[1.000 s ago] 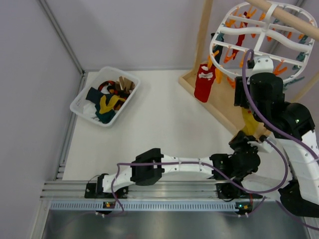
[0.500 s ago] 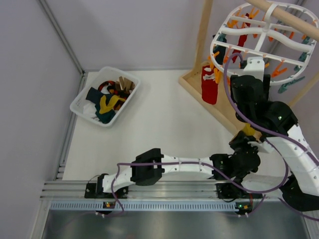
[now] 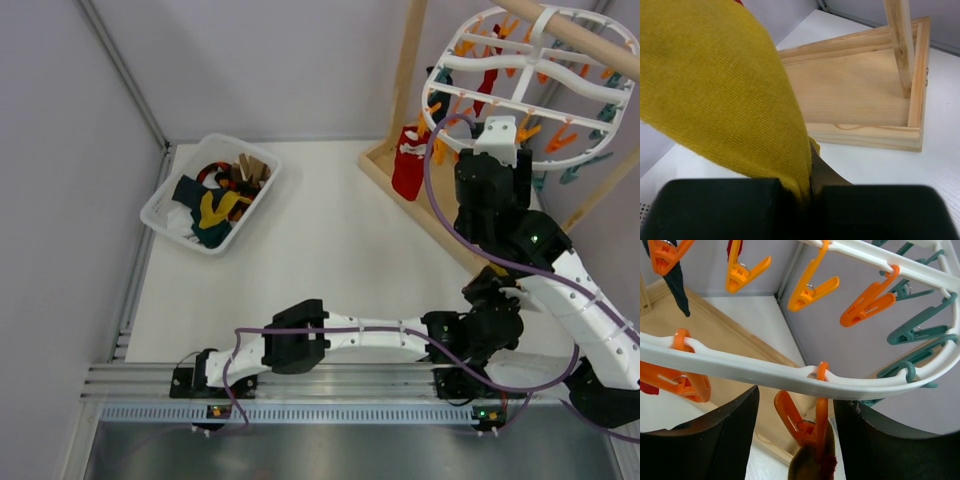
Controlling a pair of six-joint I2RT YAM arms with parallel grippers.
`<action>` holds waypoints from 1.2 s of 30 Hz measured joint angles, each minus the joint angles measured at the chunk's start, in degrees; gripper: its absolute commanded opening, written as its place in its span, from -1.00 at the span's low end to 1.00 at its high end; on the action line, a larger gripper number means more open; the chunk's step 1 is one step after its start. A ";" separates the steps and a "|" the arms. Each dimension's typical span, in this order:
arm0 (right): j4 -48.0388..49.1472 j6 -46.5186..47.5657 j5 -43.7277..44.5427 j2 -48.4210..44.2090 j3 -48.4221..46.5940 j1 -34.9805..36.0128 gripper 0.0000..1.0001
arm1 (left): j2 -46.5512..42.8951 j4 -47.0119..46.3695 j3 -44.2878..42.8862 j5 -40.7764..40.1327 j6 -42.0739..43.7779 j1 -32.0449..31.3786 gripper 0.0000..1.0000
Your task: Remove the socks clipped to the hanger
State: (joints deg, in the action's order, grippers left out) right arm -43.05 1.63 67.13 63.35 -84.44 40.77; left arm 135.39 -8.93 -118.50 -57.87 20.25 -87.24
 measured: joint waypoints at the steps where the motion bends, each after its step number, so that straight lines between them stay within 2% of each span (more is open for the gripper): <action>1: 1.27 0.87 0.70 -0.24 0.50 0.00 0.16 | 0.00 0.00 0.00 0.13 -0.09 -0.09 -1.00; 9: 5.88 5.51 4.07 -0.11 2.71 0.02 0.14 | 0.00 -0.02 0.00 0.52 -1.01 -0.28 -1.00; 14: 6.58 6.40 4.98 0.04 2.71 0.02 -0.04 | 0.00 -0.02 0.04 0.61 -1.31 -0.26 -1.00; 16: 6.60 6.47 5.14 0.07 2.71 0.02 -0.20 | 0.00 -0.02 0.07 0.66 -1.53 -0.26 -1.00; 21: 6.64 6.91 5.25 0.09 2.71 0.02 -0.46 | 0.00 -0.02 0.24 1.09 -2.10 -0.26 -1.00; 22: 6.64 6.84 5.22 0.09 2.71 0.02 -0.66 | 0.00 -0.04 0.35 1.22 -2.16 -0.26 -1.00; 26: 6.62 6.91 5.20 0.11 2.71 0.02 -0.82 | 0.00 -0.07 1.16 1.49 -2.73 -0.26 -1.00; 27: 6.64 6.91 5.20 0.13 2.71 0.02 -0.98 | 0.00 -0.04 1.49 1.55 -2.93 -0.26 -1.00; 36: 6.62 6.73 4.42 0.44 2.71 0.02 -1.00 | -0.76 -0.39 6.43 2.84 -5.62 -0.24 -1.00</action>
State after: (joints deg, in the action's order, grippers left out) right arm -36.42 8.36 71.55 63.79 -81.73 40.80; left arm 134.63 -9.32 -112.07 -55.02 14.63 -87.48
